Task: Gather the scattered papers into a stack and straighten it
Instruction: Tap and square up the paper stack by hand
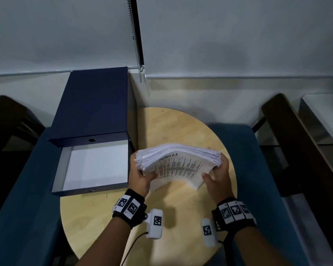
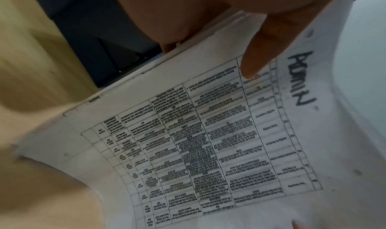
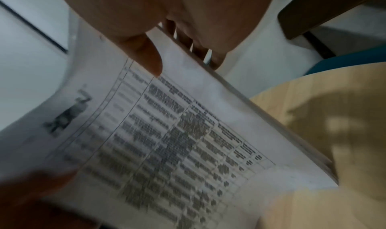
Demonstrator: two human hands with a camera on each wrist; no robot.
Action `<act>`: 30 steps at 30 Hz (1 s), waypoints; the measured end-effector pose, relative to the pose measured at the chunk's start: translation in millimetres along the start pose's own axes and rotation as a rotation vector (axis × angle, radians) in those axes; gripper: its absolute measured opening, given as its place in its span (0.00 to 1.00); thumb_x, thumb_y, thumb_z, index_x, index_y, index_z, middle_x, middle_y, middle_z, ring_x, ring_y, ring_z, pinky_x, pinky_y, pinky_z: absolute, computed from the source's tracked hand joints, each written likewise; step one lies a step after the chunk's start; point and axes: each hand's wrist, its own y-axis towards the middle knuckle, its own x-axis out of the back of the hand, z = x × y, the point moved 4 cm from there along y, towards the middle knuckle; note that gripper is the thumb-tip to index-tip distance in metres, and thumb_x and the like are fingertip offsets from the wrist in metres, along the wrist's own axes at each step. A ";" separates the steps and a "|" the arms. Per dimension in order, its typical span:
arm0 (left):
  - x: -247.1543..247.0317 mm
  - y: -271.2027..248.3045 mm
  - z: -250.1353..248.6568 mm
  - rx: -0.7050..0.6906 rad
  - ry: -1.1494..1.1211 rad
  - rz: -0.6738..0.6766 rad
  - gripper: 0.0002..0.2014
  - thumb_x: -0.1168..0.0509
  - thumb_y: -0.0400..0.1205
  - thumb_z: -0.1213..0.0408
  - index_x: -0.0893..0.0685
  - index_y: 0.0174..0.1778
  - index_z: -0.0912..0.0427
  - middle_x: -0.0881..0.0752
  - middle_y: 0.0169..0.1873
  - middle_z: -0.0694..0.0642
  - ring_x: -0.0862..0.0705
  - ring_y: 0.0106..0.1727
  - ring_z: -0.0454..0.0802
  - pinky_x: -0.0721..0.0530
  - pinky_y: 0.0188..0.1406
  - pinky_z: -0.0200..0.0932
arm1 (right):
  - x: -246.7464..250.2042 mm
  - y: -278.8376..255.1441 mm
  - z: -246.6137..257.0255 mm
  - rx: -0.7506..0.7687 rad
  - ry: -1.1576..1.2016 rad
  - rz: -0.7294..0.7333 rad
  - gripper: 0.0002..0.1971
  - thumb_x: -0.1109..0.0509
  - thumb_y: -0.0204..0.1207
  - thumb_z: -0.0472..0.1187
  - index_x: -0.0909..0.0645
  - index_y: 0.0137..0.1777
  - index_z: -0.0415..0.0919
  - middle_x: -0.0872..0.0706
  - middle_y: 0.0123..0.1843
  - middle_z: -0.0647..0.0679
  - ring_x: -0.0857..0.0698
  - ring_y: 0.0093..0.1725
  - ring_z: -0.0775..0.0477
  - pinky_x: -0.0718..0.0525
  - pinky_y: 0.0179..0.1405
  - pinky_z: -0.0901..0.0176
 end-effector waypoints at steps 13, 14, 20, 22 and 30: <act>-1.9 8.3 -6.4 0.043 -0.146 0.029 0.44 0.26 0.52 0.70 0.25 0.68 0.50 0.21 0.68 0.70 0.22 0.68 0.67 0.21 0.62 0.66 | -1.7 33.0 -8.5 -0.018 0.054 0.088 0.38 0.37 0.57 0.24 0.28 0.66 0.58 0.15 0.61 0.46 0.16 0.64 0.49 0.17 0.63 0.50; -4.1 10.5 -7.1 0.046 -0.140 0.023 0.43 0.26 0.52 0.70 0.25 0.68 0.48 0.20 0.67 0.68 0.21 0.68 0.66 0.20 0.63 0.66 | -3.8 35.2 -5.8 -0.013 0.030 0.096 0.36 0.36 0.59 0.24 0.27 0.67 0.53 0.15 0.61 0.46 0.15 0.63 0.53 0.17 0.63 0.51; -12.0 19.1 -2.6 0.074 -0.048 -0.068 0.31 0.29 0.72 0.63 0.26 0.73 0.59 0.18 0.67 0.65 0.20 0.70 0.64 0.25 0.70 0.72 | -20.1 36.1 -2.7 0.017 -0.074 0.065 0.22 0.35 0.79 0.27 0.28 0.55 0.60 0.18 0.52 0.65 0.19 0.49 0.78 0.27 0.47 0.88; -13.7 15.6 -1.9 0.078 -0.046 -0.075 0.30 0.29 0.75 0.58 0.27 0.74 0.57 0.19 0.67 0.65 0.21 0.70 0.65 0.26 0.70 0.74 | -20.9 35.6 -2.5 0.029 -0.050 0.030 0.21 0.36 0.81 0.28 0.28 0.53 0.62 0.18 0.52 0.65 0.19 0.47 0.79 0.27 0.46 0.88; -6.8 -5.6 -39.9 -0.090 -0.138 -0.080 0.32 0.25 0.69 0.54 0.30 0.66 0.52 0.19 0.62 0.60 0.17 0.60 0.51 0.17 0.59 0.46 | -7.6 10.9 4.6 0.171 0.070 -0.042 0.27 0.27 0.67 0.39 0.30 0.66 0.49 0.17 0.59 0.59 0.16 0.60 0.52 0.17 0.59 0.63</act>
